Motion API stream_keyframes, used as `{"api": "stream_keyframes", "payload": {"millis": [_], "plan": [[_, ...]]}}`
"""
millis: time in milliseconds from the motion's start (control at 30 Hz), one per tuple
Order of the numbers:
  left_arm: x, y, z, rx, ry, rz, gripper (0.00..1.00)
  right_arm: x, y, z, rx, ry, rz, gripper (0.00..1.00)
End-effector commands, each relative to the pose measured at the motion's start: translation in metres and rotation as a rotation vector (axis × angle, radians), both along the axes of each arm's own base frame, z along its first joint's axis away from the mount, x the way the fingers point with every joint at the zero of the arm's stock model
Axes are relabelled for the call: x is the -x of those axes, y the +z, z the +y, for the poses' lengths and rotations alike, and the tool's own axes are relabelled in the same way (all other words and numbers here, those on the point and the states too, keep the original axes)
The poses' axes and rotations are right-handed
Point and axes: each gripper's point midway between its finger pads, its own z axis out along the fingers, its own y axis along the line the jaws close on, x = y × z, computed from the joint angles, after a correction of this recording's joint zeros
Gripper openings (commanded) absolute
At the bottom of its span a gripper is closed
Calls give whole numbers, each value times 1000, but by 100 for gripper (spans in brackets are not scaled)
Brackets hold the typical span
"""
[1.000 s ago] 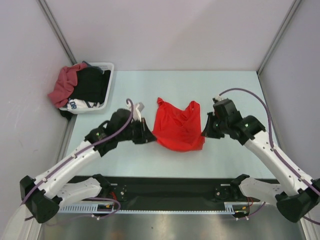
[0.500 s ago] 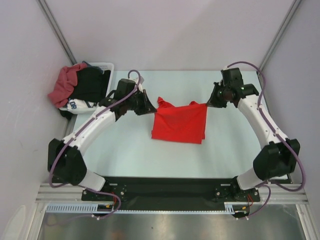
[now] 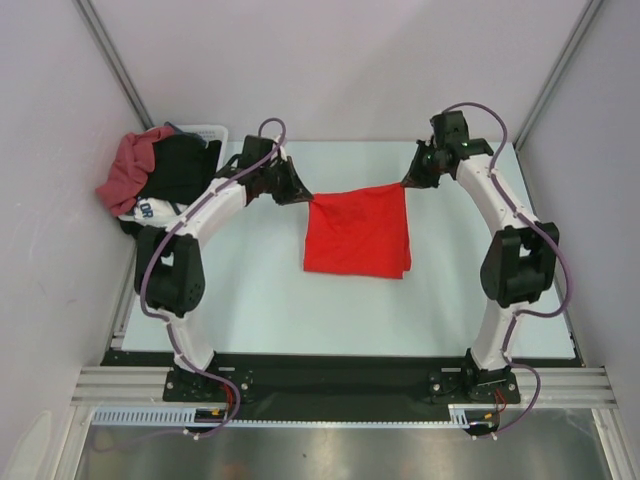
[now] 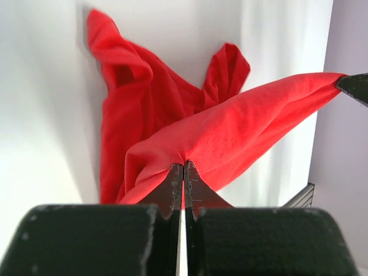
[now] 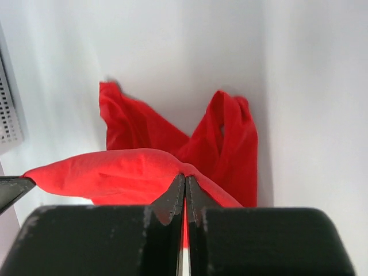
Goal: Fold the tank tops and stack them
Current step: Fold the tank top, then neatly place the folded tank top to the corner
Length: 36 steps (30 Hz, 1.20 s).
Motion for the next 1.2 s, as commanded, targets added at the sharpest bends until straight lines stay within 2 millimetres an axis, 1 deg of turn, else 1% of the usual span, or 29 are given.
{"api": "stream_keyframes", "payload": {"millis": [0,33,67,133,167,200,233,267,300,333,367,400,433,467,500,533,567,667,700,733,767,833,867,900,1033,1067,1100,1133,1167], "plan": [[-34,10,-4,51,-6,-53,1,-37,3,4,-35,-7,-56,4],[-43,6,-2,53,5,-55,1,-44,-5,1,-43,-17,-41,4],[-55,-4,-4,53,10,-48,1,-52,-23,1,-44,-19,-14,4],[-75,-13,-3,68,32,-51,2,-73,-27,-2,-61,-35,-35,4],[-83,-37,-5,73,29,-12,3,-80,-32,-3,-72,-50,-36,4],[-95,-27,-11,108,17,-33,10,-94,-42,-3,-80,-60,-40,6],[-103,-27,-13,117,15,-49,21,-100,-47,-4,-85,-71,-39,11],[-110,-42,-14,110,21,-35,36,-105,-53,-8,-87,-89,-33,29],[-118,-36,-15,107,23,-64,45,-108,-57,-10,-84,-101,-30,37],[-120,-35,-14,103,24,-70,51,-108,-60,-16,-62,-127,-29,49],[-120,-27,-13,94,29,-86,57,-105,-61,-16,-58,-127,-28,68],[-121,-25,-6,60,39,-110,72,-105,-57,-16,-57,-120,-56,73],[-119,-19,-4,47,40,-131,80,-91,-53,-20,-45,-127,-62,77],[-111,-6,2,33,52,-157,84,-86,-49,-21,-44,-126,-82,80],[-108,0,5,13,48,-182,88,-85,-38,-24,-44,-124,-125,80],[-105,5,10,-6,61,-194,90,-76,-25,-24,-51,-115,-149,79],[-96,13,13,-17,55,-208,92,-64,-35,-25,-43,-107,-126,74],[-77,20,12,-55,44,-210,92,-37,-45,-16,-39,-40,-89,70],[-67,9,11,-76,29,-189,91,-29,-50,-14,-29,-23,-67,70],[-58,5,2,-82,8,-187,91,-23,-55,-9,-8,1,-59,71],[-47,-4,1,-89,-7,-165,87,-13,-68,-7,4,10,-31,75],[-36,-15,-11,-76,-39,-155,83,-5,-79,-2,21,25,-14,77],[-28,-29,-13,-71,-48,-123,76,-3,-86,-1,22,25,0,77],[-26,-35,-18,-66,-55,-117,73,2,-96,-1,25,29,23,76],[-23,-70,-20,-82,-59,-54,64,8,-120,9,52,56,68,73],[-23,-75,-21,-82,-58,-47,59,8,-124,10,59,59,72,72],[-26,-78,-21,-83,-55,-54,56,6,-132,10,62,55,86,70],[-28,-88,-21,-90,-52,-39,54,6,-137,10,64,54,95,68],[-33,-89,-21,-95,-49,-45,46,6,-140,10,65,53,104,63]]}}
